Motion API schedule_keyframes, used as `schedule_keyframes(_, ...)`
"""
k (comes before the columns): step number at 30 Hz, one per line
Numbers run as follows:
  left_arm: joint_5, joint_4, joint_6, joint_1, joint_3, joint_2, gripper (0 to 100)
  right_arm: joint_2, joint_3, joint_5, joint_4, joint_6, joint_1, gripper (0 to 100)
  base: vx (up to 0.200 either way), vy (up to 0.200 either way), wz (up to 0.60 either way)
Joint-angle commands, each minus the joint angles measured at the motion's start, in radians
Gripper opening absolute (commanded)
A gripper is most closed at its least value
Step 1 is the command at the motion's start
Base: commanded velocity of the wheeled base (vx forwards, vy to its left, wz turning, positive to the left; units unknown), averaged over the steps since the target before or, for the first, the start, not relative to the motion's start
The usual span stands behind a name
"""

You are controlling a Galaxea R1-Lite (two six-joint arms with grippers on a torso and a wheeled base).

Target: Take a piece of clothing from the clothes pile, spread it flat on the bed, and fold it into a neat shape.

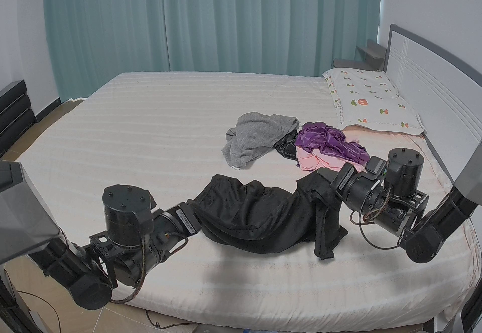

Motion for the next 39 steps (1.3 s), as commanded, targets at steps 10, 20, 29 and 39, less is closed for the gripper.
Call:
schedule_keyframes(10, 0.015, 0.001, -0.005, -0.022, 0.034, 0.015, 0, -0.026, 0.057, -0.003, -0.002, 0.001, 0.015, 0, -0.100, 0.000, 0.00)
schedule_keyframes(20, 0.015, -0.001, -0.051, -0.014, 0.035, 0.012, 0, -0.026, 0.073, -0.004, -0.002, 0.001, 0.020, 0, -0.020, 0.000, 0.00)
schedule_keyframes(29, 0.016, -0.001, -0.051, -0.012, 0.041, 0.016, 0, -0.023, 0.076, -0.006, -0.002, 0.001, 0.029, 0, 0.000, 0.000, 0.00)
schedule_keyframes(39, 0.009, -0.001, -0.074, 0.000, 0.043, 0.004, 0, -0.016, 0.073, -0.040, -0.002, -0.002, 0.033, 0, 0.000, 0.200, 0.00)
